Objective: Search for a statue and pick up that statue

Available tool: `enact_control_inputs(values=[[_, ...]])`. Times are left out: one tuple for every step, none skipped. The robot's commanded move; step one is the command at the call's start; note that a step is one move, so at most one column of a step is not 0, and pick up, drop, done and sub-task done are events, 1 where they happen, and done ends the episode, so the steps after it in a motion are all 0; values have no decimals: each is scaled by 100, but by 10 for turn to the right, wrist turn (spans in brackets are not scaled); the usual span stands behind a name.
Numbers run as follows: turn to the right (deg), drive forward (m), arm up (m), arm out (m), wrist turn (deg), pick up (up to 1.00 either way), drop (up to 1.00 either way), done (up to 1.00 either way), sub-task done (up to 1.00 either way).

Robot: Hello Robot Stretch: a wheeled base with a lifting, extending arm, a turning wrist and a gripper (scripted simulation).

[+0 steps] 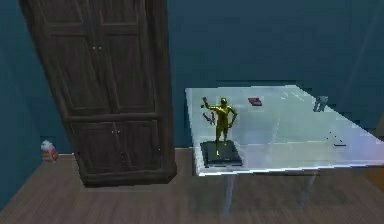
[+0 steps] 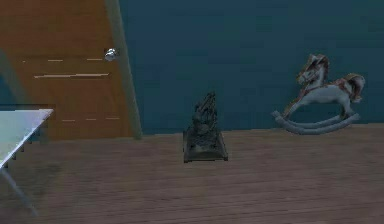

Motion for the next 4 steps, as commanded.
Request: enact_control_inputs(values=[[-450,0,0,0,0,0,0,0,0],[-300,0,0,0,0,0,0,0,0],[0,0,50,0,0,0,0,0,0],[0,0,32,0,0,0,0,0,0]])
